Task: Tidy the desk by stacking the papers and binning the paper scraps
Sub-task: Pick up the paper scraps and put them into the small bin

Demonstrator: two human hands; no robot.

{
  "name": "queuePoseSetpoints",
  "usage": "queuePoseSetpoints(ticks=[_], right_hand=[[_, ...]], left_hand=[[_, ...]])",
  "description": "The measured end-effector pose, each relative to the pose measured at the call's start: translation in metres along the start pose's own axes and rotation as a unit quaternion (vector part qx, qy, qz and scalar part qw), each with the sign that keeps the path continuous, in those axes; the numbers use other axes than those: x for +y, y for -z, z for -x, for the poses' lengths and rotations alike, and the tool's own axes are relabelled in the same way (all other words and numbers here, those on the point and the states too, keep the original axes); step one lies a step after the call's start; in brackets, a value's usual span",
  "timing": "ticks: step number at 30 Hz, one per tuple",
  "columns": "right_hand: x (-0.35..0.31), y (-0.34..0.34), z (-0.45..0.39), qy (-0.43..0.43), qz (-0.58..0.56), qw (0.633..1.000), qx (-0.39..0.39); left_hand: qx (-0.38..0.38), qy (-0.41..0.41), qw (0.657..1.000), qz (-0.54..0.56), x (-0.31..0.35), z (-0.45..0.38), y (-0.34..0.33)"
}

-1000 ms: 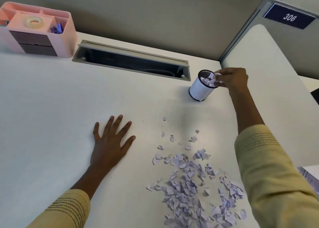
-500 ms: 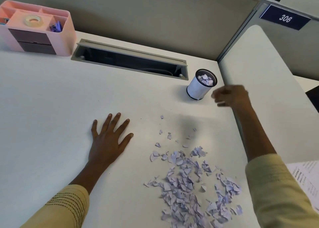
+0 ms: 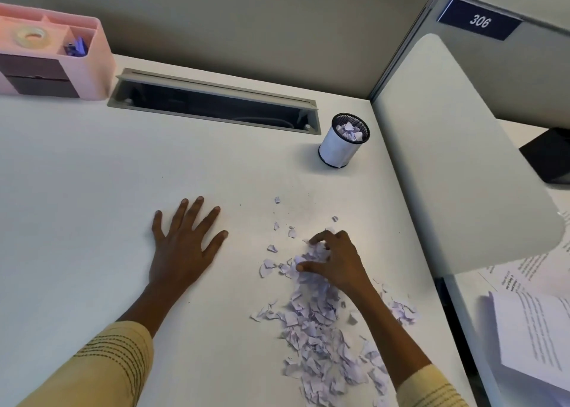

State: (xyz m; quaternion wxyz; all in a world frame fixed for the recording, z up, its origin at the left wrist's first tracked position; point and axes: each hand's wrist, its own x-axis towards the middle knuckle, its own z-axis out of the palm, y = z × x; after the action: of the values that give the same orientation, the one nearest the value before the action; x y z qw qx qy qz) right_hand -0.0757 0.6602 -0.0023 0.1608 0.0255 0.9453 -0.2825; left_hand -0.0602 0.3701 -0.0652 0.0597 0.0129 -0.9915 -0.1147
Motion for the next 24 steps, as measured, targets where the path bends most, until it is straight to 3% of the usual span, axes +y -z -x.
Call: queuePoseSetpoints(ticks=[9, 17, 24], right_hand=[[-0.009, 0.019, -0.039, 0.025, -0.036, 0.999, 0.03], [-0.034, 0.108, -0.089, 0.013, -0.234, 0.969, 0.072], [-0.056, 0.166, -0.164, 0.022, -0.246, 0.947, 0.204]], left_hand=[[-0.012, -0.002, 1.0, -0.007, -0.001, 0.0, 0.001], [-0.004, -0.009, 1.0, -0.006, -0.001, -0.001, 0.0], [-0.003, -0.007, 1.0, -0.008, 0.0, 0.0, -0.001]])
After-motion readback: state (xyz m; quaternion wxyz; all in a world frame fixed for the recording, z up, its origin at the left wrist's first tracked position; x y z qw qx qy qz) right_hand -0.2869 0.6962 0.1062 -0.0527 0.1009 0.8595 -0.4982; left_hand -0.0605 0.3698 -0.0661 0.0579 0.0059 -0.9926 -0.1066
